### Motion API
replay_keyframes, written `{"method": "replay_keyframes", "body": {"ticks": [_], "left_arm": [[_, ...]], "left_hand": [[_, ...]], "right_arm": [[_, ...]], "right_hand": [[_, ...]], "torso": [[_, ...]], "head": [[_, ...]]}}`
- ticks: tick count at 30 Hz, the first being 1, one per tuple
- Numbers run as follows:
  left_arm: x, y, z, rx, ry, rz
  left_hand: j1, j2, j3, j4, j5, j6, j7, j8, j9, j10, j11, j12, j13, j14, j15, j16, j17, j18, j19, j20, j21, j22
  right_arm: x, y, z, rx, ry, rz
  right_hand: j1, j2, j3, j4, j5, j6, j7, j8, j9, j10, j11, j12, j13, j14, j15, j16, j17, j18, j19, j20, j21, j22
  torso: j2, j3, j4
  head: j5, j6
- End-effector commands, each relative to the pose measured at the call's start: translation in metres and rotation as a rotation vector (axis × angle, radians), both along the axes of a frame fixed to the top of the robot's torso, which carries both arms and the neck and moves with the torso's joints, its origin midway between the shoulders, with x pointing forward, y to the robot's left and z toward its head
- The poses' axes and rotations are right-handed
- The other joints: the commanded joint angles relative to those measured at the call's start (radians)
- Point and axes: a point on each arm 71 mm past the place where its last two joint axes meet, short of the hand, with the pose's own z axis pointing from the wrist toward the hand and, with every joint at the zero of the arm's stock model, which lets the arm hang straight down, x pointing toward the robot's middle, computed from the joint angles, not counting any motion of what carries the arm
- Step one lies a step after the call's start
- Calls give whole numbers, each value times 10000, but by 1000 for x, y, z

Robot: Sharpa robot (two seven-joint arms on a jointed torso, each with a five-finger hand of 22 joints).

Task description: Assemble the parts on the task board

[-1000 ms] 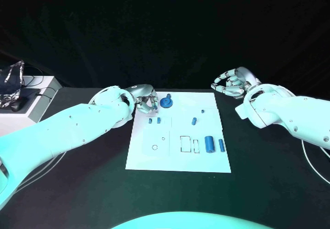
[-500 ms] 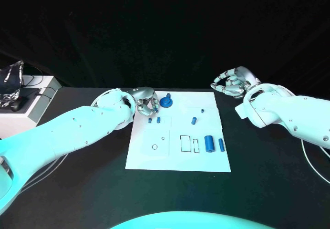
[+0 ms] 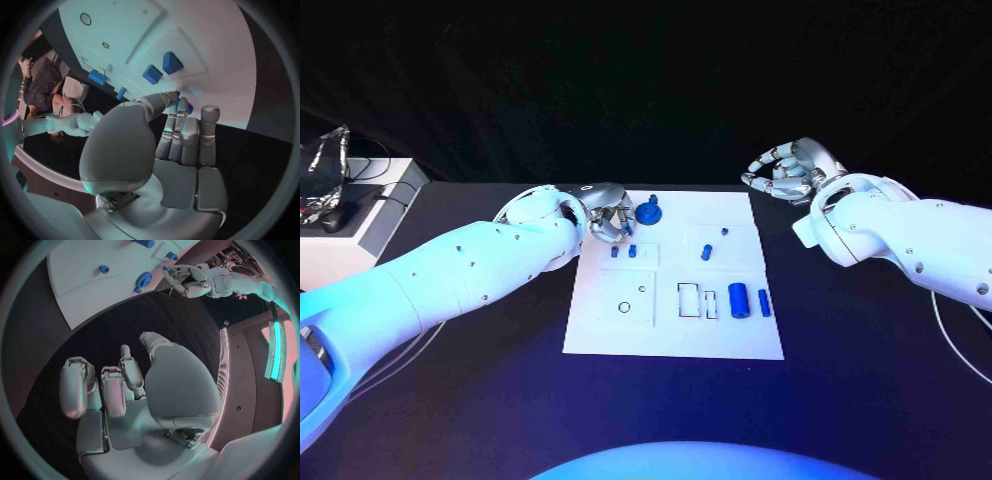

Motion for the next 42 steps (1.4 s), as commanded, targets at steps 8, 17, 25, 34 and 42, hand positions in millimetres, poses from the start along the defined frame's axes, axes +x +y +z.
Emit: {"method": "replay_keyframes", "body": {"ticks": [8, 17, 25, 34, 42], "left_arm": [[0, -3, -4, 245, 294, -38], [0, -1, -6, 444, 430, 38], [0, 0, -6, 480, 371, 40], [0, -2, -5, 364, 232, -35], [0, -3, -4, 232, 238, -80]], "left_hand": [[-70, -20, -3, -61, 14, -5, 85, -58, -5, 87, 7, -106, -13, -53, -4, -43, -39, -136, 29, 33, 53, -3], [-49, -8, 15, -78, 14, -3, 88, -70, -8, 102, 10, -151, -13, -77, -3, -57, -80, -134, 25, 36, 54, -4], [-33, 1, 24, -91, 13, 14, 88, -69, -6, 119, 11, -179, -10, -96, -3, -67, -114, -138, 41, 38, 70, 13], [-34, 0, 20, -101, 5, 39, 92, -70, -3, 159, 12, -218, -2, -76, -2, -60, -69, -141, 55, 39, 87, 28], [-143, -71, -27, -67, -10, -165, 97, -246, -69, 125, 46, -483, -7, -205, 34, -108, -271, -98, -145, 77, -67, -140]], "right_arm": [[0, 2, 1, -75, -101, 121], [-1, 1, 1, -74, -101, 118], [-1, 1, 1, -78, -102, 103], [-1, 1, 1, -77, -104, 115], [0, 1, 1, -80, -93, 106]], "right_hand": [[39, -76, 65, -9, 31, -43, -38, -6, 9, -1, 0, -33, 5, 671, -77, -16, 1244, 152, 153, -70, -51, 1337], [39, -76, 65, -9, 31, -43, -38, -6, 9, -1, 0, -33, 5, 671, -77, -16, 1244, 152, 153, -70, -51, 1337], [39, -76, 65, -9, 31, -43, -38, -6, 9, -1, 0, -33, 5, 671, -77, -16, 1244, 152, 153, -70, -51, 1337], [39, -76, 65, -9, 31, -43, -38, -6, 9, -1, 0, -33, 5, 671, -77, -16, 1244, 152, 153, -70, -51, 1337], [39, -76, 65, -9, 31, -43, -38, -6, 9, -1, 0, -33, 5, 671, -77, -16, 1244, 152, 153, -70, -51, 1337]], "torso": [[1, 2, 1], [-1, -4, 7], [4, -13, 10], [4, -2, 5], [-4, 5, 10]], "head": [[-5, -27], [-5, -50], [-15, -56], [-8, -35], [-10, -48]]}}
